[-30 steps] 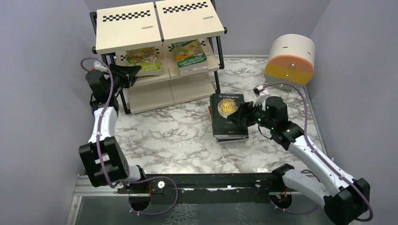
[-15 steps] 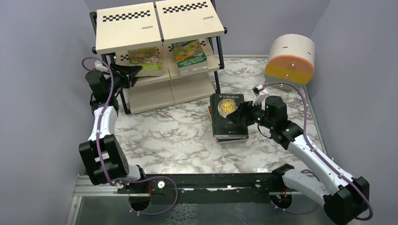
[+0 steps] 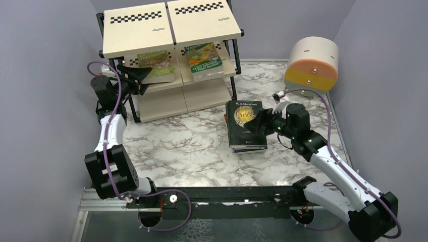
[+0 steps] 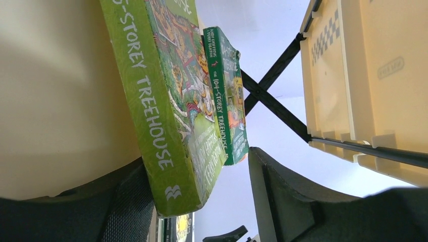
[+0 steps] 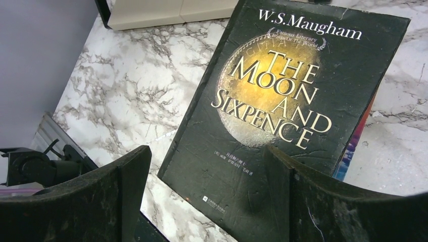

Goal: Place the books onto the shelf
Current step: Place the book on the shelf.

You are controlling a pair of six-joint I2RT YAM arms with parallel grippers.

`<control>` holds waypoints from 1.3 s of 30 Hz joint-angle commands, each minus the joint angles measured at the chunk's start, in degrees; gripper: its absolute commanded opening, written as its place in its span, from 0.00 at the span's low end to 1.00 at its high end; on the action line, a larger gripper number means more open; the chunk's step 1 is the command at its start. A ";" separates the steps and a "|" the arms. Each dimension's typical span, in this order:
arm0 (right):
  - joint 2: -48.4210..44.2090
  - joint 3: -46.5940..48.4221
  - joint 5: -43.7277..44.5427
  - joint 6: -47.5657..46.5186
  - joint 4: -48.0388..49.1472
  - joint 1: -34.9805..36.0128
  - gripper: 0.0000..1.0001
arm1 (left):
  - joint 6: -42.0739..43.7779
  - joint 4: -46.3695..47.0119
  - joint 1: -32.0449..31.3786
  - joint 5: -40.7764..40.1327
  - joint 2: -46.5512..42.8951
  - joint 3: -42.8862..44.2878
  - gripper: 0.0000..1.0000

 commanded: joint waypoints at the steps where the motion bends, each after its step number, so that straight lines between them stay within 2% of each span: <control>1: -1.31 0.21 -1.48 0.40 1.72 0.26 0.80 | -1.25 2.88 1.45 2.18 -2.43 1.00 0.55; 28: -2.75 -1.17 -3.86 0.63 1.35 0.26 0.80 | -2.91 1.04 5.82 4.97 -12.14 -11.41 0.57; 39: -1.43 -0.55 -4.71 0.08 1.55 0.26 0.80 | -0.31 -1.66 5.90 5.38 -15.11 -15.75 0.57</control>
